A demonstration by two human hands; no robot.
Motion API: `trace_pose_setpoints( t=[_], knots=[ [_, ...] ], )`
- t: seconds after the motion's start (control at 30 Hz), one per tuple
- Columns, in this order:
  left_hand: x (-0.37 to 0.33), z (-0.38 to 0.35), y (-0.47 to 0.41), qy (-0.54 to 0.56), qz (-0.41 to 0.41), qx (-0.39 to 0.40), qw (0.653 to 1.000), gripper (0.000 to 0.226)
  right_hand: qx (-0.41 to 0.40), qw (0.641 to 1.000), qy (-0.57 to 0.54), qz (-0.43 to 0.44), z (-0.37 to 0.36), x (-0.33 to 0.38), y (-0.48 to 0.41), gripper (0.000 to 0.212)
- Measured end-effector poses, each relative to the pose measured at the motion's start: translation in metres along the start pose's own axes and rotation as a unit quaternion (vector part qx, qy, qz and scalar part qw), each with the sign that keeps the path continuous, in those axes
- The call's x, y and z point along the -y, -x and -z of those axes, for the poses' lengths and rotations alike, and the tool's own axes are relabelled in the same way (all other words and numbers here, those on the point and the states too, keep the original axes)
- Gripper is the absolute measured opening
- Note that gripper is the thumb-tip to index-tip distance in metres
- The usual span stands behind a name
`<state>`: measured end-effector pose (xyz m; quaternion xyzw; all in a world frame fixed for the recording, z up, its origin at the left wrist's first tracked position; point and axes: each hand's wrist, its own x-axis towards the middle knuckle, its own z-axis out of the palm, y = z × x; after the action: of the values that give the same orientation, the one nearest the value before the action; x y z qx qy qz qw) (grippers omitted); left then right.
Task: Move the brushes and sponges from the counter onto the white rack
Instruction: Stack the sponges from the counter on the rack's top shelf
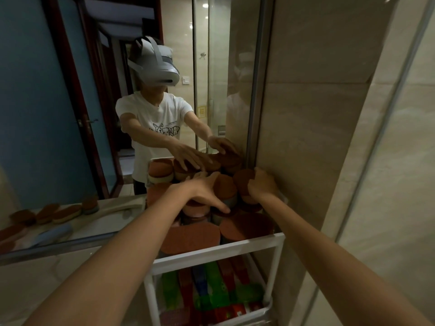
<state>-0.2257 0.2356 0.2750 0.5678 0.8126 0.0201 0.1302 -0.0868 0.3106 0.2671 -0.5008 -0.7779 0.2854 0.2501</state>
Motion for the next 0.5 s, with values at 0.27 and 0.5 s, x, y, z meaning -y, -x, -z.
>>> trace_pose_setpoints(
  t=[0.27,0.5],
  knots=[
    [-0.002,0.002,-0.011,0.025,-0.008,0.005,1.000,0.113,0.130,0.987,0.079,0.049,0.018,0.001,0.002,0.023],
    [-0.008,0.006,-0.014,-0.010,-0.007,-0.015,1.000,0.103,0.072,0.981,0.149,0.098,0.007,0.005,0.005,0.012]
  ],
)
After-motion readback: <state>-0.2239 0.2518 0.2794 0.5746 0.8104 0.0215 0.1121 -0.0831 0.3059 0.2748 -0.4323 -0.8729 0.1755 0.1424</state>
